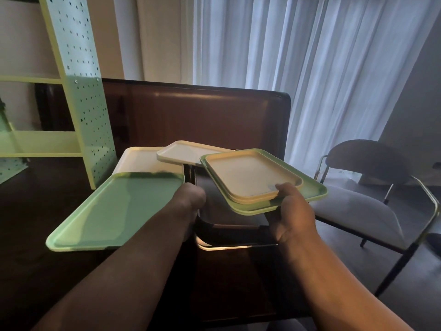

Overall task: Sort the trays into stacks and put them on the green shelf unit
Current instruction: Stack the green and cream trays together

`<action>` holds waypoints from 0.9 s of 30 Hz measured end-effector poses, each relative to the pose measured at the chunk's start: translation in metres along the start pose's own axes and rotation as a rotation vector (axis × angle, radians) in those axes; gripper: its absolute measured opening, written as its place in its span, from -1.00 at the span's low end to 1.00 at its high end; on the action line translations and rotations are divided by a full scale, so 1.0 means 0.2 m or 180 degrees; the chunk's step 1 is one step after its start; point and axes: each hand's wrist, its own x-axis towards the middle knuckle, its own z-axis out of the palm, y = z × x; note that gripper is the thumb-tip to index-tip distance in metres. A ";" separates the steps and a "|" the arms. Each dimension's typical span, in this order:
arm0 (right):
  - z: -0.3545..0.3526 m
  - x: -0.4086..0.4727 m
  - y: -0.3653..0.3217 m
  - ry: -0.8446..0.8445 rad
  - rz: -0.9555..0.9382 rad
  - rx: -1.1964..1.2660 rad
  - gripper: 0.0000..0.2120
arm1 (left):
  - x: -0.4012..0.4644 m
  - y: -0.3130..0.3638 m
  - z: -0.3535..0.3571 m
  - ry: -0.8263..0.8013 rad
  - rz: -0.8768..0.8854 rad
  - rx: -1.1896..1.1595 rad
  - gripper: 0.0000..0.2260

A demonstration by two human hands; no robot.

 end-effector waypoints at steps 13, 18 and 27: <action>0.08 -0.12 0.03 -0.0285 0.0165 -0.0284 -0.92 | -0.09 0.00 -0.12 -0.0214 -0.0325 -0.0855 -0.83; 0.12 -0.20 0.02 -0.0304 0.0191 -0.0240 -0.93 | -0.14 0.00 -0.18 -0.0015 -0.0246 -0.1085 -0.79; 0.24 -0.38 0.07 -0.0572 0.0204 -0.0668 -0.96 | -0.24 -0.04 -0.34 0.0061 -0.0094 -0.2278 -0.52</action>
